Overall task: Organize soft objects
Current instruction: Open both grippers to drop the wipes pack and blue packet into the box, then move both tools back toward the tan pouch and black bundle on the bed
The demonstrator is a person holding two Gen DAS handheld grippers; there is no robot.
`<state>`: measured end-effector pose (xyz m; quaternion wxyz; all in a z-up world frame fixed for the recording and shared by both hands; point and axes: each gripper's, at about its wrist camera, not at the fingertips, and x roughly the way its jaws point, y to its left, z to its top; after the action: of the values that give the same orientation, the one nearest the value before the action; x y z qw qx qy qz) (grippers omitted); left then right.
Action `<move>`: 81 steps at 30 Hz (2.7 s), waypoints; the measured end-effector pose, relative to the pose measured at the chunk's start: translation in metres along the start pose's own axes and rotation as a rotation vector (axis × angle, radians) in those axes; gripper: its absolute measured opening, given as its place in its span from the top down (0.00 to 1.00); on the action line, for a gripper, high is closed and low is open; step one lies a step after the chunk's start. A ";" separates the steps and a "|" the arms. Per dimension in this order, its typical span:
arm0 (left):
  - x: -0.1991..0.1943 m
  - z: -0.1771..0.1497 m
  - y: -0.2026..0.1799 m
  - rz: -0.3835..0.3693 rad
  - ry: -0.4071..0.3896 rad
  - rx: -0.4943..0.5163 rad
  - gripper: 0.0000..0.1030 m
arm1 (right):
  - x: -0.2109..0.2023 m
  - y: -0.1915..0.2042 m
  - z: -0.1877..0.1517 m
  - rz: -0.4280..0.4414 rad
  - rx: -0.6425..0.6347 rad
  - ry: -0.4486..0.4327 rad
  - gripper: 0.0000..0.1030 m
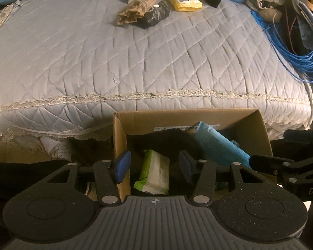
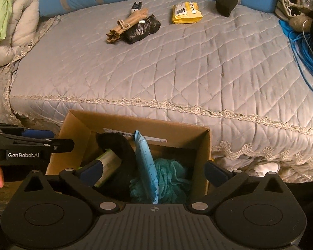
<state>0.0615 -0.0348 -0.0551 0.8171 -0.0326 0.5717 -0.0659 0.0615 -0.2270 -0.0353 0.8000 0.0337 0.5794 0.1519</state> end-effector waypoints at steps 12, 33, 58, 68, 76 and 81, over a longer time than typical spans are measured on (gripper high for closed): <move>-0.007 0.003 0.003 -0.011 -0.042 -0.025 0.52 | -0.008 -0.003 0.001 0.002 0.016 -0.053 0.00; -0.025 0.013 -0.012 -0.025 -0.139 0.052 0.52 | -0.026 -0.013 0.011 -0.029 0.012 -0.234 0.00; -0.007 0.090 -0.005 0.128 -0.439 0.242 0.52 | -0.017 -0.076 0.080 -0.146 0.078 -0.365 0.00; 0.009 0.107 0.008 0.106 -0.482 0.244 0.51 | -0.009 -0.092 0.104 -0.168 0.042 -0.386 0.00; 0.031 0.122 -0.002 0.113 -0.480 0.360 0.51 | 0.001 -0.100 0.126 -0.199 0.030 -0.389 0.00; 0.043 0.138 -0.005 0.136 -0.478 0.390 0.51 | 0.005 -0.106 0.136 -0.204 0.040 -0.388 0.00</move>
<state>0.2052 -0.0494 -0.0464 0.9218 0.1484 0.3410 -0.1099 0.2123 -0.3096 -0.0196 0.9070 0.0194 0.4177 0.0496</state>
